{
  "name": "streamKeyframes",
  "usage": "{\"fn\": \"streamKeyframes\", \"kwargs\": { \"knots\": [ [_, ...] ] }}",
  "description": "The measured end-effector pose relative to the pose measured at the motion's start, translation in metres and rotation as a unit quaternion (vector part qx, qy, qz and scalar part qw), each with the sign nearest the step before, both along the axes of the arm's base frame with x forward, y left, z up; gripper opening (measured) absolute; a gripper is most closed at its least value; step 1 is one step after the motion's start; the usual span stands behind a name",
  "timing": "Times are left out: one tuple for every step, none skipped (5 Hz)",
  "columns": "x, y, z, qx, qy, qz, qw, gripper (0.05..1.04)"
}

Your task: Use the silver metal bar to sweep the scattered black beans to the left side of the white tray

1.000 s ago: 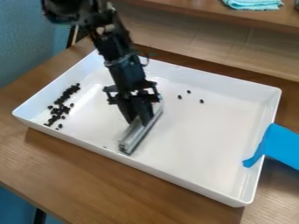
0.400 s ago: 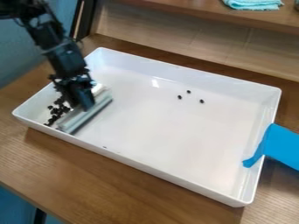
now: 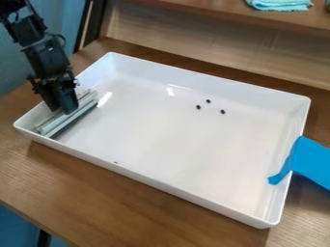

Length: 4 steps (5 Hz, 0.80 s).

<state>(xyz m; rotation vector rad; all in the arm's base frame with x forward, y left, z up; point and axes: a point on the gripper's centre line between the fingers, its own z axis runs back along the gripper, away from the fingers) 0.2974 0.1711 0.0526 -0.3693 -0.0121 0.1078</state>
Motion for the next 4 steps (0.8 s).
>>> {"fn": "streamKeyframes", "kwargs": {
  "knots": [
    [0.021, -0.045, 0.016, -0.018, 0.014, 0.012, 0.9997, 0.333],
    [0.059, -0.099, 0.047, -0.025, 0.015, 0.009, 0.9995, 0.333],
    [0.083, -0.149, 0.058, -0.022, 0.022, 0.001, 0.9995, 0.333],
    [0.094, -0.2, 0.051, -0.002, 0.024, -0.011, 0.9997, 0.333]
  ]
}}
